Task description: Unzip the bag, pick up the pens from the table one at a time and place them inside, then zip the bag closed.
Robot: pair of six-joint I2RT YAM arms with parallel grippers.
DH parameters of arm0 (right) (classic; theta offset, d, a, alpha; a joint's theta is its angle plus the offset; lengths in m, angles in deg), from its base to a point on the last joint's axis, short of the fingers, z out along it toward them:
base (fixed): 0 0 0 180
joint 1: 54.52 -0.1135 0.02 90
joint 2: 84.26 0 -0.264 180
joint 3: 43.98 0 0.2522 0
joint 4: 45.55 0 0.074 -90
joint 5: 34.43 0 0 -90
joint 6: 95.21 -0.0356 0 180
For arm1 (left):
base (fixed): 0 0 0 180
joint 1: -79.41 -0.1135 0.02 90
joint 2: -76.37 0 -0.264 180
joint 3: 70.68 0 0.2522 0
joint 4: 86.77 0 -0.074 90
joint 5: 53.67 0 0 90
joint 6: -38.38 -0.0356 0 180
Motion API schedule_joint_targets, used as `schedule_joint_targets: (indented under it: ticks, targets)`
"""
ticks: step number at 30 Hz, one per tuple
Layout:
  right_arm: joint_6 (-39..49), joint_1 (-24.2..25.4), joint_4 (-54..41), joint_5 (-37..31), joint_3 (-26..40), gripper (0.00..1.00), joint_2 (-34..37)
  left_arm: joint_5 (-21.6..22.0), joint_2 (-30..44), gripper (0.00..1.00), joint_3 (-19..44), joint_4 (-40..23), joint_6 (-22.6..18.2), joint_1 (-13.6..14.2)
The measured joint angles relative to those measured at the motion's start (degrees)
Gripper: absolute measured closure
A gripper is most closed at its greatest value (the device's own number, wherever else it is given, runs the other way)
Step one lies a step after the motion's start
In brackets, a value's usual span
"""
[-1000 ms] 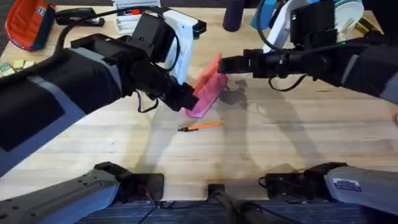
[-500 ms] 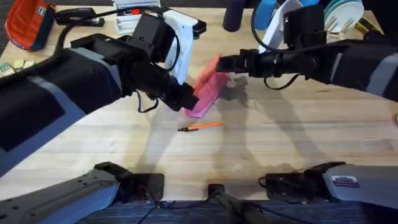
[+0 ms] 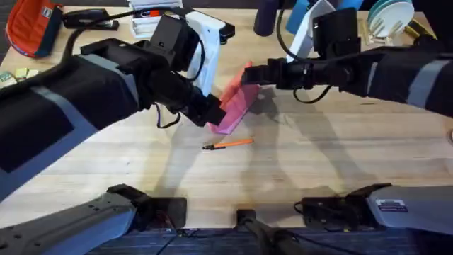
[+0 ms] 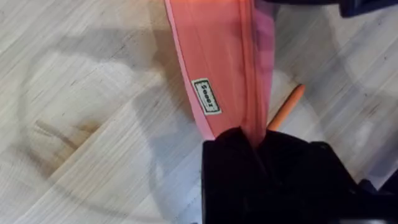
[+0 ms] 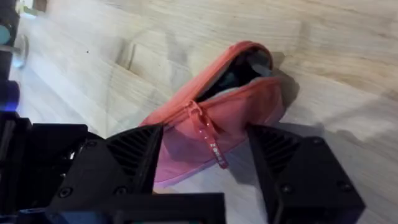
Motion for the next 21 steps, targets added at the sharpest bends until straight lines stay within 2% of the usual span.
schedule_joint_targets:
  ticks: [2,8,19,21]
  targets:
    - [-0.20,0.02,0.03,-0.10,0.00,0.235,0.04,0.00,0.00,0.958,0.00,0.00,0.00,0.00]
    - [-0.41,0.04,0.07,-0.71,0.00,0.527,0.04,0.04,0.00,0.958,0.00,-0.02,0.00,0.00]
    - [-0.55,0.04,0.11,-1.50,0.00,0.868,0.04,0.07,0.00,0.958,0.00,-0.04,0.00,0.00]
    - [-0.53,0.04,0.21,-1.48,0.00,0.890,0.04,0.07,0.00,0.958,0.00,-0.07,0.00,0.00]
